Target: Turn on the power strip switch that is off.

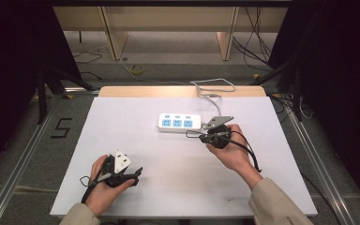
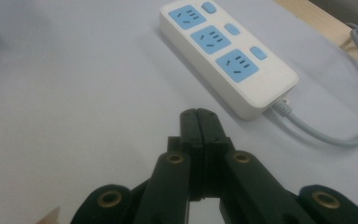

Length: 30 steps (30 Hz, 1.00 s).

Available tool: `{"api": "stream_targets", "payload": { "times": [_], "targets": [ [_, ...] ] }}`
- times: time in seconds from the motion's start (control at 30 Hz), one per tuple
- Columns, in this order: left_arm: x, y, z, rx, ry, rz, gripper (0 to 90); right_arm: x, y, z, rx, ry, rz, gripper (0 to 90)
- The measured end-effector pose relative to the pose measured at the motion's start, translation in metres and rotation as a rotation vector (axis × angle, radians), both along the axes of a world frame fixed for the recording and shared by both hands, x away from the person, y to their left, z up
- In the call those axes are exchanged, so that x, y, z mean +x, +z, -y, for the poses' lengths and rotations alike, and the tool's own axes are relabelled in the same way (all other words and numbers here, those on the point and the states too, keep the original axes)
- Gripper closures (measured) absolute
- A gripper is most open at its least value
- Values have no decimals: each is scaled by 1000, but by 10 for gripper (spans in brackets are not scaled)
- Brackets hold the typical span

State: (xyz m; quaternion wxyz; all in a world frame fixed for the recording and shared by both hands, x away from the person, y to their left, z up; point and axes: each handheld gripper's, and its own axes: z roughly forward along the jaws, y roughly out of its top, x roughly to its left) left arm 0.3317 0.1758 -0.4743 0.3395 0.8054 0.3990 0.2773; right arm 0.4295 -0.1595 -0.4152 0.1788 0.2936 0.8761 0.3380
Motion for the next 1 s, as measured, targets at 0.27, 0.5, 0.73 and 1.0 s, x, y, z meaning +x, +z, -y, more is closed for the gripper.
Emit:
{"api": "stream_targets", "payload": {
  "times": [0.27, 0.5, 0.73, 1.0],
  "targets": [
    [0, 0, 0, 0, 0, 1, 257, 11, 1, -5, -7, -8, 0, 900],
    [0, 0, 1, 5, -4, -1, 257, 18, 3, -11, -10, -13, 0, 900],
    [0, 0, 0, 3, 0, 3, 256, 27, 0, -23, -12, -9, -7, 900],
    [0, 0, -1, 5, -1, 4, 256, 35, 0, -34, -26, -4, -17, 900]
  ]
}}
